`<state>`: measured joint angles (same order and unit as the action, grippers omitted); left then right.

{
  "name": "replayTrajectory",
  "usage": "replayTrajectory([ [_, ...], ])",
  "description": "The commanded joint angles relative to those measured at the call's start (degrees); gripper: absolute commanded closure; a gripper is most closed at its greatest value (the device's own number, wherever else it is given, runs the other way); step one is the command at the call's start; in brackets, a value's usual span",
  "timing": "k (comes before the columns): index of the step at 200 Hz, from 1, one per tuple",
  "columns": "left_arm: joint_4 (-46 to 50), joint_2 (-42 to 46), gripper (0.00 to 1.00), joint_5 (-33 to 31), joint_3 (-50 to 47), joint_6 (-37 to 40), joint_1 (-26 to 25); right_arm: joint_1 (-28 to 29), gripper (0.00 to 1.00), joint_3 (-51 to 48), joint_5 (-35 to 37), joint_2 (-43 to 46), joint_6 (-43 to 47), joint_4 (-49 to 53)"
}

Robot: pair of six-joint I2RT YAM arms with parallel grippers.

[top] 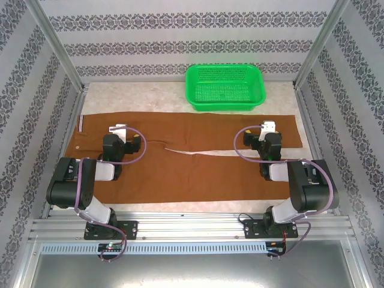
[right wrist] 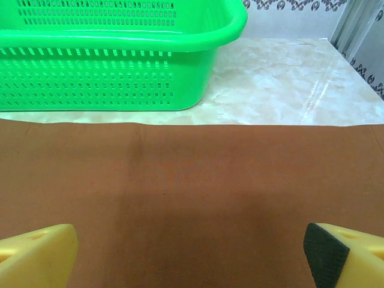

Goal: Roll up the long pants

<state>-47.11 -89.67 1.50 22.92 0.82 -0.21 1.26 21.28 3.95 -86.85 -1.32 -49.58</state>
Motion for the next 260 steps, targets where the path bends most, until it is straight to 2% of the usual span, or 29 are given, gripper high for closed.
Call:
replayTrajectory([
  [1,-0.13,0.19,0.00,0.61,0.98,-0.87,0.46,0.07,0.02,0.96,-0.70,0.28,-0.44,-1.31],
  [63,-0.08,0.19,0.00,0.62,0.98,-0.92,0.47,-0.03,0.02,0.96,-0.85,0.30,-0.48,-1.31],
  [92,-0.02,0.19,0.00,0.68,0.98,-0.84,0.49,-1.21,0.02,1.94,-7.09,0.23,-0.06,0.44],
  [112,0.00,0.19,0.00,0.61,0.99,-0.82,0.48,-1.76,0.02,1.96,-7.96,0.41,-0.50,0.48],
  [135,-0.67,0.46,0.00,0.01,0.94,-0.97,0.43,-1.70,0.02,3.13,-4.78,2.11,-1.34,4.02],
  [139,1.48,1.37,0.00,-1.27,1.86,-1.61,0.42,-1.70,0.02,3.65,-4.05,2.45,-1.91,4.99],
  [147,12.97,4.40,0.00,-5.48,5.68,-3.22,0.42,-1.77,0.02,5.91,-1.15,3.46,-3.04,8.94],
  [153,21.75,5.94,0.00,-8.62,10.09,-4.33,0.62,-1.98,0.02,9.76,0.05,4.96,-3.63,16.98],
  [154,22.87,6.10,0.00,-9.32,10.73,-4.55,0.64,-2.07,0.02,10.87,0.09,5.42,-3.67,20.76],
  [162,29.47,6.20,0.00,-11.90,15.22,-5.42,0.80,-2.52,0.02,15.25,-0.37,5.82,-4.01,27.68],
  [172,32.43,5.51,0.00,-11.50,18.41,-7.47,1.41,-2.96,0.02,18.82,-2.98,5.90,-4.67,31.28],
  [189,35.77,2.99,0.00,-2.83,22.77,-13.65,4.05,-3.36,0.02,22.07,-6.64,5.59,-8.61,31.46],
  [202,38.56,0.24,0.00,1.40,26.62,-14.57,4.56,-3.45,0.02,25.27,-7.73,4.18,-12.35,32.78],
  [221,42.98,-2.23,0.00,2.54,32.05,-15.34,5.12,-3.57,0.02,34.78,-5.69,1.90,-14.92,45.49],
  [234,46.01,-2.98,0.00,1.67,35.23,-15.21,5.77,-3.55,0.02,39.82,-1.32,0.44,-15.29,52.32],
  [243,49.58,-3.79,0.00,-0.17,38.40,-16.01,6.79,-3.62,0.02,41.09,1.75,0.15,-15.12,53.45],
  [260,59.57,-7.21,0.00,-4.27,47.02,-18.83,9.62,-4.16,0.02,40.55,1.63,0.55,-14.85,52.32],
])
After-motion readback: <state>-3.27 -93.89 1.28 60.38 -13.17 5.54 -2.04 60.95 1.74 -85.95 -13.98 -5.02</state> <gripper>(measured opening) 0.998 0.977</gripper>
